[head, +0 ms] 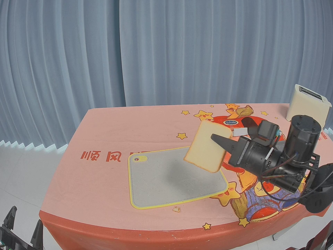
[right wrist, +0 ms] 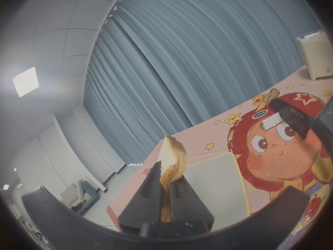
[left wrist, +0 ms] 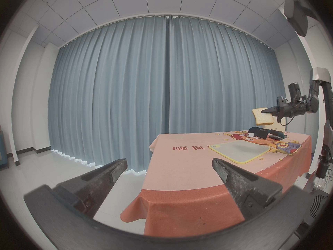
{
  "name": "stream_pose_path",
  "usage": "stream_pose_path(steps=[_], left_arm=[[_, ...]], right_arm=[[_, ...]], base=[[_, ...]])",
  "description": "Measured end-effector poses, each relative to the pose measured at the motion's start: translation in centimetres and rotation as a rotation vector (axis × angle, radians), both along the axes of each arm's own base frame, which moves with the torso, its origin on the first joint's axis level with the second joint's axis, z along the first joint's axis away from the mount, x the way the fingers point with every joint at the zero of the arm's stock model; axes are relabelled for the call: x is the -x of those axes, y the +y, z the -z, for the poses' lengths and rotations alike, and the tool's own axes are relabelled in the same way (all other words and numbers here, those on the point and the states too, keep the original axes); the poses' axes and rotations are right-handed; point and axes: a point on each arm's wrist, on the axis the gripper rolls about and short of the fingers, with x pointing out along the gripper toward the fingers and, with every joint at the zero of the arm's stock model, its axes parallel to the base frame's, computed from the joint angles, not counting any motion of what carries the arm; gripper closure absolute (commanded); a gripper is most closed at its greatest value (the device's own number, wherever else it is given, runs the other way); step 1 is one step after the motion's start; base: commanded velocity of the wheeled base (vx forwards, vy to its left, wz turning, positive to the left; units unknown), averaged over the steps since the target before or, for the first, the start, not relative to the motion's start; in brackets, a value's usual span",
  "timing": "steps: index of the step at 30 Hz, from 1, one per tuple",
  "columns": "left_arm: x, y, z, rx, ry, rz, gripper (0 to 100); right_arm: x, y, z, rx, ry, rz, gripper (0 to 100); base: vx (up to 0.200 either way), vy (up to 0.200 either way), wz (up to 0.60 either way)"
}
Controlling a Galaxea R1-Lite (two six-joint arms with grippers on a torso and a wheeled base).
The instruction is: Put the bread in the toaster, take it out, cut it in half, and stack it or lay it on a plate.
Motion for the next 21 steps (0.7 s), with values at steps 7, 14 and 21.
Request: stream_pose_path(steps=[7, 14, 21], left_arm=[[0.0, 0.0, 0.0, 0.000, 0.000, 0.000, 0], [0.0, 0.0, 0.0, 0.000, 0.000, 0.000, 0], [0.0, 0.0, 0.0, 0.000, 0.000, 0.000, 0]], right_arm=[[-2.3, 1.9, 2.2, 0.014, 0.063, 0.009, 100], [-4.2, 3.4, 4.3, -0.042, 0.011, 0.019, 100], [-5.1, 4.7, 7.8, -0.035, 0.047, 0.039, 100]], base=[[0.000, 0.000, 0.00], [0.000, 0.000, 0.00], [0.000, 0.000, 0.00]])
